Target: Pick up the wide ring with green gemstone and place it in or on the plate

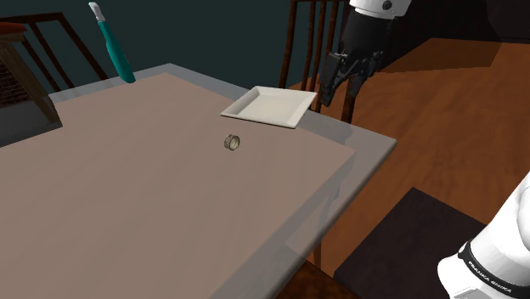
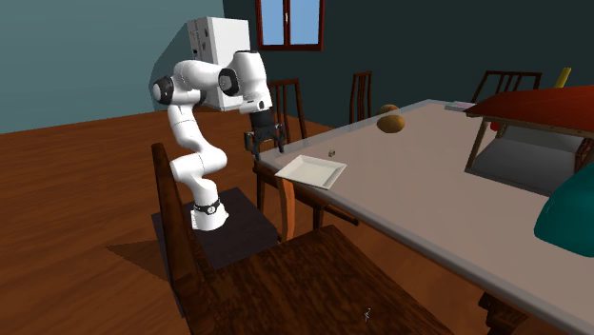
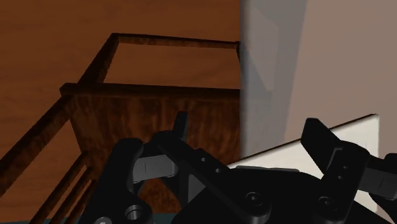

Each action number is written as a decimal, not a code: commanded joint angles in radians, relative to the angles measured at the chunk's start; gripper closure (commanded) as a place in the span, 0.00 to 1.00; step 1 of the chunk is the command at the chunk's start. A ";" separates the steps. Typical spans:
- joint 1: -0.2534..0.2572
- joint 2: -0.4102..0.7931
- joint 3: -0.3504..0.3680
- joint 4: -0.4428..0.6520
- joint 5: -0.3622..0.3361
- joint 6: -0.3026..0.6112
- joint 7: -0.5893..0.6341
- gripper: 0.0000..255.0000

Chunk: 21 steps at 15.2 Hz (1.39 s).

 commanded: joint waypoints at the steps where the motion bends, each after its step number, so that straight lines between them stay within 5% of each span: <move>1: 0.005 0.041 0.048 0.036 0.002 0.026 0.047 0.00; 10: 0.000 0.237 0.263 0.230 -0.068 0.102 0.261 0.00; 17: -0.017 0.462 0.458 0.450 -0.247 0.111 0.473 0.00; 21: -0.015 0.487 0.468 0.434 -0.270 0.146 0.492 0.00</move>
